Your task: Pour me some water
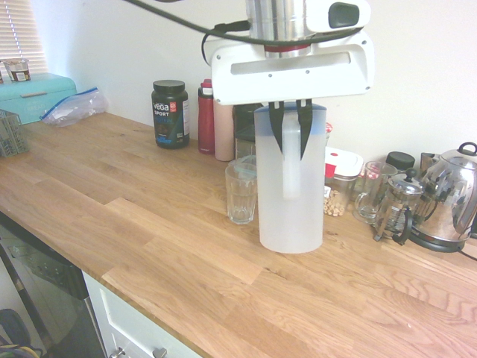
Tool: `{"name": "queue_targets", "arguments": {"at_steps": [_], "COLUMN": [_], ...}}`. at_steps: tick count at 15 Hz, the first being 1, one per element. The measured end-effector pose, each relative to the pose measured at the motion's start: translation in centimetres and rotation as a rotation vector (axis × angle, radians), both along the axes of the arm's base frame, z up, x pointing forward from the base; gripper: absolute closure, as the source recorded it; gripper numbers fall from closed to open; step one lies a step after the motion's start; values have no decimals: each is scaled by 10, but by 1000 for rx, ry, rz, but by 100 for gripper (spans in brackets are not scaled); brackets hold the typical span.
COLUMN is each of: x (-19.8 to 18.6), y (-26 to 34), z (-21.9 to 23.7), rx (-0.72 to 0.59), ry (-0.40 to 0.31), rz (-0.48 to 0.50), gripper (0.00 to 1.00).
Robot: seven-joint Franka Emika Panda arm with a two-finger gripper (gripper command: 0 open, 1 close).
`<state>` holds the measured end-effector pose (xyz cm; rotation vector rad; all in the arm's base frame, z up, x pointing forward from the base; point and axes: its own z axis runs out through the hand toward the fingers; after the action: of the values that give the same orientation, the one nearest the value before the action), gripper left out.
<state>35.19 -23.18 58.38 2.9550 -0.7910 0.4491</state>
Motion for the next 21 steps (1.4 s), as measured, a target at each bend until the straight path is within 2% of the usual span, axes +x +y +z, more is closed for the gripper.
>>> {"name": "queue_targets", "arguments": {"at_steps": [5,8,11,16,21], "x": [-67,-92,-108,-133,-110], "y": [29,69,124,252,364], "z": [-22,-33,-27,-1,-33], "rx": [95,141,164,137,134], "ry": [-121,-223,-309,-332,-388], "rz": [-203,-275,-217,-120,-79], "gripper": [100,100,100,100,100]}}
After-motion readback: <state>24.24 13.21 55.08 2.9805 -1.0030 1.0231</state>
